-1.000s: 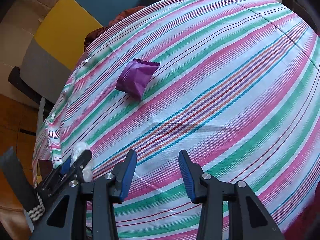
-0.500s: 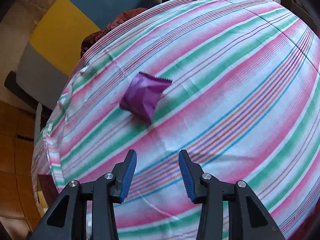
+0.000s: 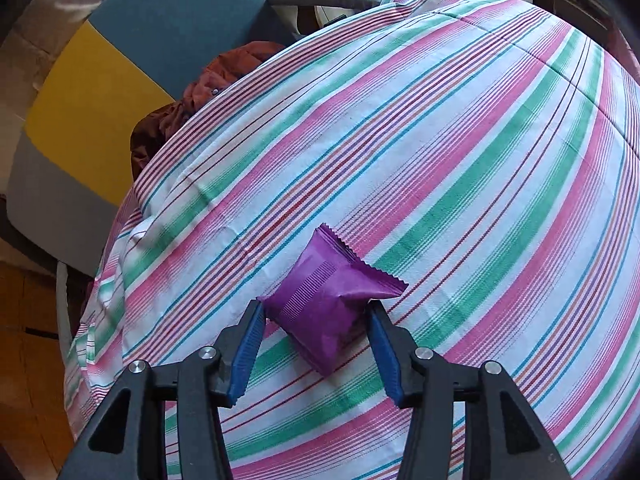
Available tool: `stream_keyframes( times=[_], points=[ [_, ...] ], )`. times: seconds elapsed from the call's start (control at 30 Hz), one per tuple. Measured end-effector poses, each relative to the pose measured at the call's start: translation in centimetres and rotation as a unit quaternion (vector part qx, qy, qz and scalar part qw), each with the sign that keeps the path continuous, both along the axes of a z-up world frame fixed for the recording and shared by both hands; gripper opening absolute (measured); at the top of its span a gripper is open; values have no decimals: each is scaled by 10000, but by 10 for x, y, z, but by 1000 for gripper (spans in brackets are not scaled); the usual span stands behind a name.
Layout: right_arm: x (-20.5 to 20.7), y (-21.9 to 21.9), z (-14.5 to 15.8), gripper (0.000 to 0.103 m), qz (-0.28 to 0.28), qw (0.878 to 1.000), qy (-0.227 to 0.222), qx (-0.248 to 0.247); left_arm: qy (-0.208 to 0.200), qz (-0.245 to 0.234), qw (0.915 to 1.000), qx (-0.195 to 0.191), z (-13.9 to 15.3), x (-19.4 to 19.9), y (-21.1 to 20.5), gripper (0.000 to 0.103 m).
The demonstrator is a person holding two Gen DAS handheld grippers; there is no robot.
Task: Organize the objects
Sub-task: 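Grasp and lift the second purple pouch with the right gripper while the left holds the bundle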
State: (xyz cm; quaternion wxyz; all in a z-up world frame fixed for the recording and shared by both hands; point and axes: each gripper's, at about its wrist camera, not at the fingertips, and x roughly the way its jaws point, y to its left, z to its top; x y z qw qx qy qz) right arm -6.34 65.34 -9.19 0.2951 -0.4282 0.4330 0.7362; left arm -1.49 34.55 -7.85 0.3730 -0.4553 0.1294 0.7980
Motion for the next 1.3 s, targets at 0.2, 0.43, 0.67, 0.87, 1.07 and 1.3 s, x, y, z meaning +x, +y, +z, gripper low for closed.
stream_keyframes(
  times=[0.2, 0.43, 0.67, 0.87, 1.07, 1.3],
  points=[
    [-14, 12, -1, 57, -41, 9998, -188, 34, -4, 18, 10000, 58, 0, 1, -1, 31],
    [-31, 22, -1, 74, -268, 9994, -199, 63, -32, 27, 9999, 101, 0, 0, -2, 31],
    [-51, 4, -1, 41, 454, 9878, -1120, 977, -25, 50, 9999, 132, -2, 1, -1, 32],
    [-32, -23, 0, 34, 1575, 9713, -1133, 1374, 39, 16, 9999, 166, -3, 2, -3, 31],
    [10, -71, 1, 34, 2676, 9491, -1217, 1129, 7, 96, 9998, 171, 1, 1, -6, 30],
    [52, -125, 2, 34, 3042, 9270, -1146, 1873, 295, 108, 9993, 225, 25, 13, -32, 30]
  ],
)
